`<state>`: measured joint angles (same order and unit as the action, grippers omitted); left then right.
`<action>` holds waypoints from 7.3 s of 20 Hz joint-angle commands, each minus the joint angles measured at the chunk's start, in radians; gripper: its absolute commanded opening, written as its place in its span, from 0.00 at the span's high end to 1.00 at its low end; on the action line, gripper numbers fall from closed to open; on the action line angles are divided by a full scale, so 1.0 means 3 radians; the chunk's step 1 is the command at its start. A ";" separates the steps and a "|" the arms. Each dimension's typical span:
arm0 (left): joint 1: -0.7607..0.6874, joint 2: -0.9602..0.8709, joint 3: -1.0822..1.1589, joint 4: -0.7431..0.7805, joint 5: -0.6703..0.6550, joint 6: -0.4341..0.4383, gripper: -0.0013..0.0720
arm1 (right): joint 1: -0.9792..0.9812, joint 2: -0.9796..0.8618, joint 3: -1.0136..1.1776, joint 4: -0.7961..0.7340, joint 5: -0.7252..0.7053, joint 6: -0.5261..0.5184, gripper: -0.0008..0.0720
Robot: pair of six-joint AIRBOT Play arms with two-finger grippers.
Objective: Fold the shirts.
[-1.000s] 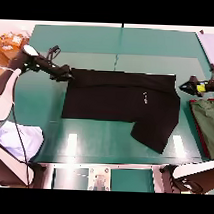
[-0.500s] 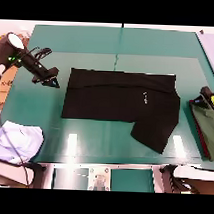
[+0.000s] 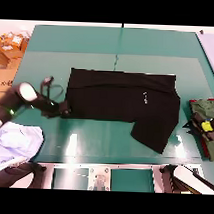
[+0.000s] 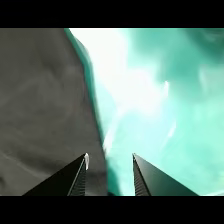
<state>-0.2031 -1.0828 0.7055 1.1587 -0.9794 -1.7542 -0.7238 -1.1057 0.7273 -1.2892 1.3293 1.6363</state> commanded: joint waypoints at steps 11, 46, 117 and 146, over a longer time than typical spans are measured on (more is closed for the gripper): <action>-0.0753 -0.0251 -0.0847 -0.0299 0.2759 -0.1213 0.46 | 0.0149 0.0010 -0.0526 0.0431 -0.0343 -0.0081 0.29; -0.0282 -0.0600 0.1041 0.0880 0.0099 0.0155 0.94 | 0.0774 -0.0161 0.0913 0.0954 -0.0079 0.0008 0.96; -0.0341 -0.3072 0.4603 -0.0496 -0.1264 0.0970 0.94 | 0.2257 -0.1297 0.3607 0.2056 0.0449 -0.0674 0.95; 0.0945 -0.2420 0.4632 0.0056 -0.1836 0.0963 0.94 | 0.2112 -0.2214 0.2640 0.1390 -0.0389 -0.0495 0.34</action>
<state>0.0799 -1.8091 2.0949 1.1725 -1.5414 -1.4654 0.0242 -1.8000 1.6024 -0.8101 1.1267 1.4773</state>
